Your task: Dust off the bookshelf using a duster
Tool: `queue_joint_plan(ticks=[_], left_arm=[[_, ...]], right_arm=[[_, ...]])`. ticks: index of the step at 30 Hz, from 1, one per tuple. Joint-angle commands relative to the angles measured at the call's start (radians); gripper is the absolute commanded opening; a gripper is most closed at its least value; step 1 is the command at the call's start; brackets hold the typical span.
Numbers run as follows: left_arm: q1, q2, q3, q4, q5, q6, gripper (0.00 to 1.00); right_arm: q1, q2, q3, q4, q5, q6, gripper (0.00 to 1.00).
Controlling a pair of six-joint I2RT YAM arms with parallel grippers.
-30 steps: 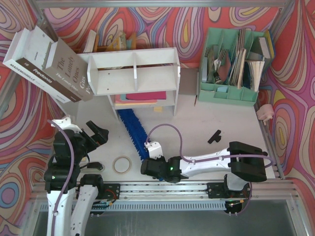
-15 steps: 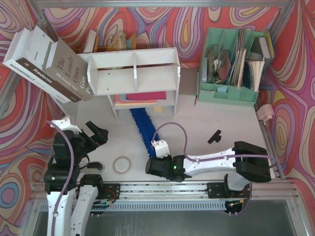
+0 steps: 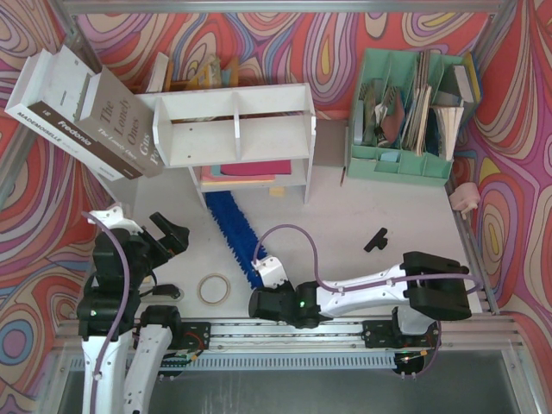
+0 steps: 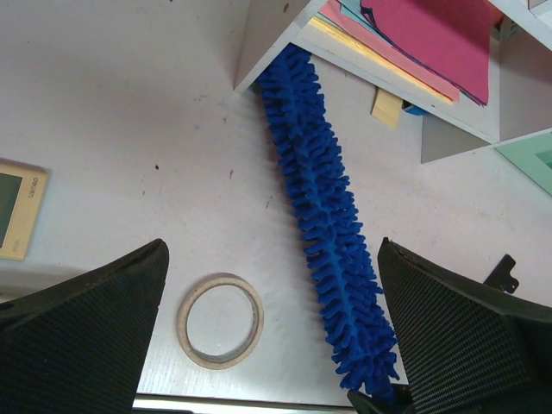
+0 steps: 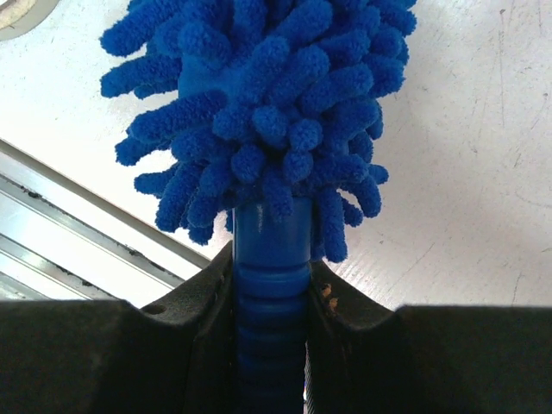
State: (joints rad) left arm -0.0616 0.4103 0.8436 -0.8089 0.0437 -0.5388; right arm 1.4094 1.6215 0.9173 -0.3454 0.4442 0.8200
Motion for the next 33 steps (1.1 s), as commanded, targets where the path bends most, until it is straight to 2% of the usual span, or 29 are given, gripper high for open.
queue_joint_plan(ticks=[1,7,11,23,28,33], left_arm=[[0.005,-0.006,-0.017,0.014,-0.010,-0.003,0.98],[0.005,-0.002,-0.017,0.016,-0.009,-0.002,0.99],[0.005,-0.002,-0.017,0.016,-0.012,-0.004,0.98],[0.005,-0.009,-0.017,0.013,-0.018,-0.004,0.98],[0.005,-0.007,-0.017,0.013,-0.015,-0.004,0.98],[0.005,-0.010,-0.017,0.014,-0.015,-0.004,0.98]], right_arm=[[0.016,-0.023,0.007,0.013,0.064,-0.005,0.00],[-0.009,-0.107,-0.053,-0.083,0.153,0.132,0.00],[-0.015,-0.139,-0.068,-0.091,0.176,0.155,0.00],[-0.020,-0.086,0.057,0.058,0.150,-0.006,0.00],[-0.020,-0.105,0.033,-0.068,0.221,0.109,0.00],[-0.024,-0.197,-0.052,-0.186,0.262,0.268,0.00]])
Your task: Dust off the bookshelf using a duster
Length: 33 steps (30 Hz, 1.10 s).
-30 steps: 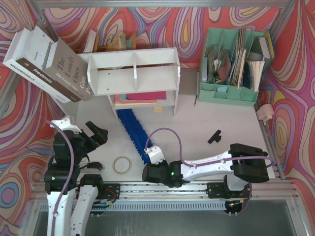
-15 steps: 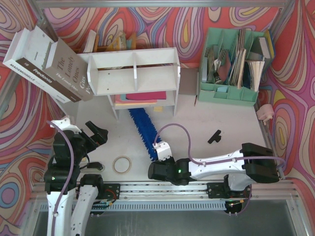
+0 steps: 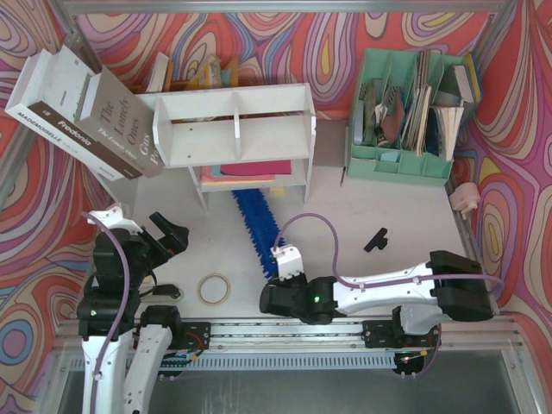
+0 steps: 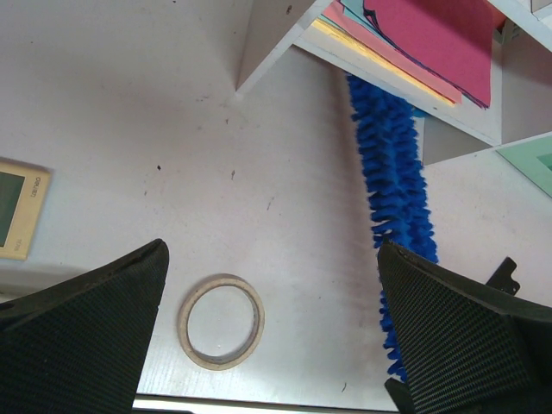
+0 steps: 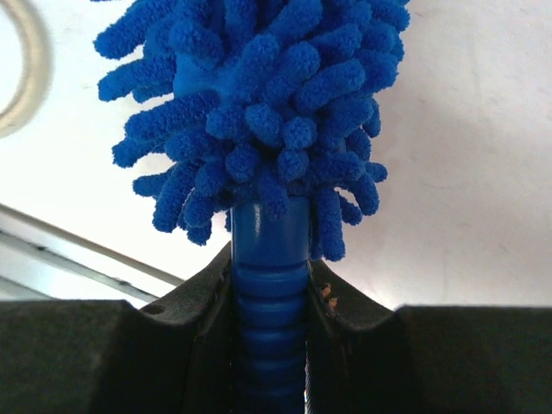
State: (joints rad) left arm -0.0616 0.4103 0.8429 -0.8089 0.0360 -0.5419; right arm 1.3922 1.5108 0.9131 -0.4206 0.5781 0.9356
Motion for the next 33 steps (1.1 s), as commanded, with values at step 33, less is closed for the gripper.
queue_joint_plan(ticks=[33], left_arm=[[0.005,-0.014,-0.016,0.011,-0.013,-0.003,0.98]], right_arm=[[-0.073,-0.142,-0.156,0.009,-0.031,0.067,0.00]])
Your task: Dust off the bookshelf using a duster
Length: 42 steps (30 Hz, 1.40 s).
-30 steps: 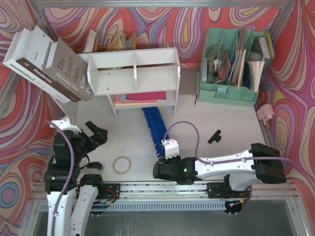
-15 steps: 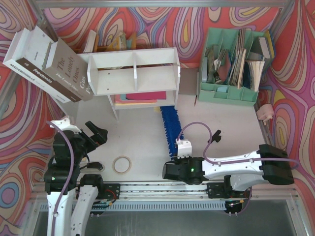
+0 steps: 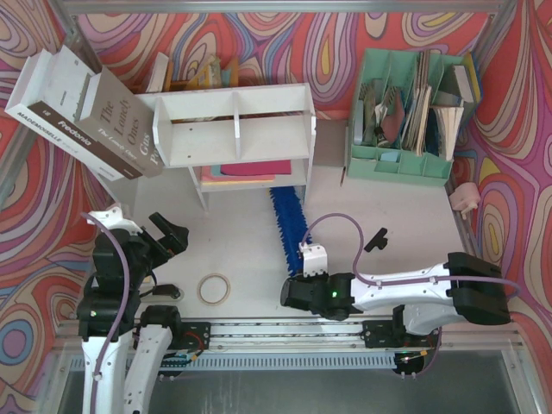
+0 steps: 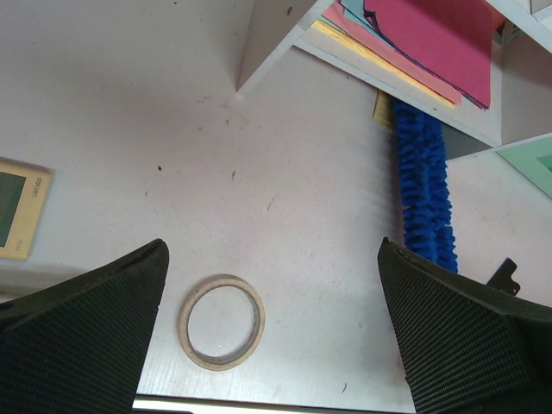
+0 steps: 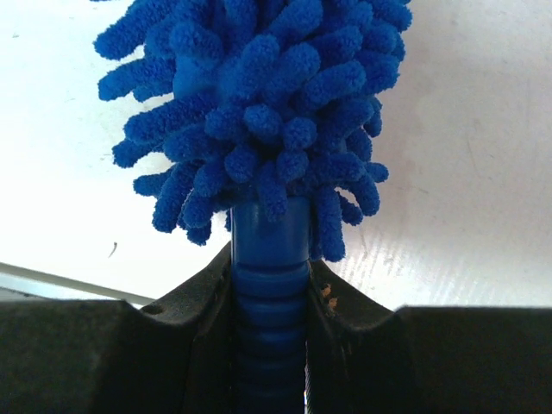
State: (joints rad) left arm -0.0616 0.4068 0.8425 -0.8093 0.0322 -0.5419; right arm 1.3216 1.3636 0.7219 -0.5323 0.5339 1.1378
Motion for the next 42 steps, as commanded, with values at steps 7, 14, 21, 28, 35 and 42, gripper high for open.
queue_joint_plan(ticks=[7,14,21,28,35,42], left_arm=[[0.005,-0.008,-0.016,0.012,-0.011,-0.002,0.98],[0.005,-0.003,-0.016,0.012,-0.010,-0.003,0.98],[0.005,-0.001,-0.016,0.012,-0.010,-0.003,0.98],[0.005,-0.003,-0.016,0.012,-0.012,-0.003,0.98],[0.005,-0.005,-0.015,0.009,-0.016,-0.004,0.98],[0.005,-0.007,-0.014,0.008,-0.019,-0.004,0.98]], right_arm=[[-0.001,0.077,0.097,0.292,-0.068,-0.315,0.00],[0.021,0.149,0.133,0.326,-0.105,-0.372,0.00],[0.024,0.067,0.067,0.211,-0.034,-0.309,0.00],[0.035,0.062,0.061,0.164,-0.036,-0.316,0.00],[0.116,0.125,0.128,0.171,-0.017,-0.354,0.00],[0.120,0.046,0.069,0.124,-0.001,-0.314,0.00]])
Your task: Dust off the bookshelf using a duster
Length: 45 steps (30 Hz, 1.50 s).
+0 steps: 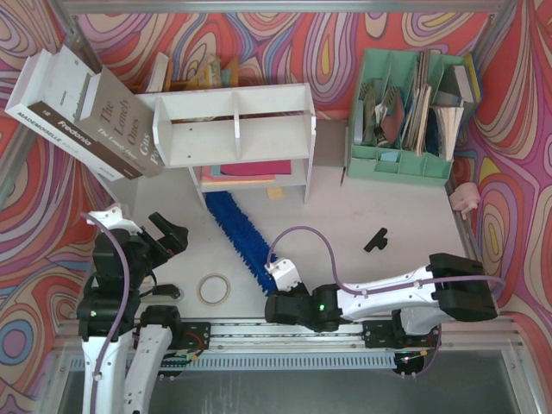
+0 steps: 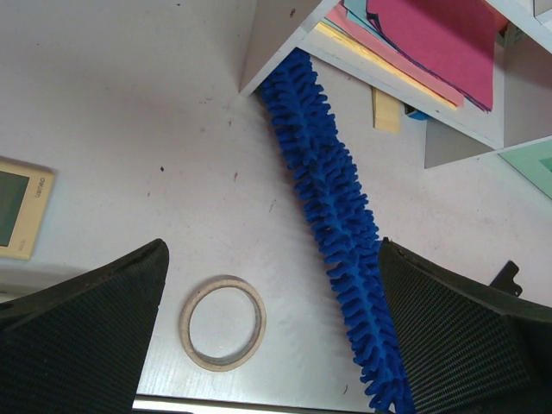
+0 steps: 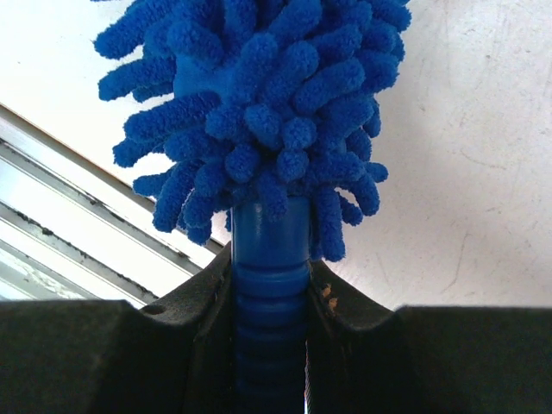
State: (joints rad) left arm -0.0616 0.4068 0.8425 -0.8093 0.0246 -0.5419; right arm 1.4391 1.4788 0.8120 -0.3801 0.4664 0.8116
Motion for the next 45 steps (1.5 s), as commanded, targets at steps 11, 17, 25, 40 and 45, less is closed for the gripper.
queue_joint_plan(ticks=[11,17,25,40,45], left_arm=[[0.005,-0.094,-0.010,-0.021,-0.132,-0.027,0.99],[0.005,-0.134,-0.007,-0.034,-0.182,-0.039,0.98],[0.005,-0.154,-0.002,-0.049,-0.229,-0.050,0.99],[0.005,-0.219,0.013,-0.105,-0.400,-0.103,0.98],[0.005,-0.245,0.013,-0.119,-0.448,-0.122,0.99]], right_arm=[[0.126,-0.157,-0.044,-0.107,0.043,-0.009,0.00],[0.192,-0.177,-0.043,-0.104,0.044,-0.011,0.00],[0.199,-0.069,0.068,0.021,0.120,-0.104,0.00],[-0.042,0.373,0.447,0.222,-0.103,-0.310,0.00],[-0.081,0.463,0.514,0.257,-0.159,-0.329,0.00]])
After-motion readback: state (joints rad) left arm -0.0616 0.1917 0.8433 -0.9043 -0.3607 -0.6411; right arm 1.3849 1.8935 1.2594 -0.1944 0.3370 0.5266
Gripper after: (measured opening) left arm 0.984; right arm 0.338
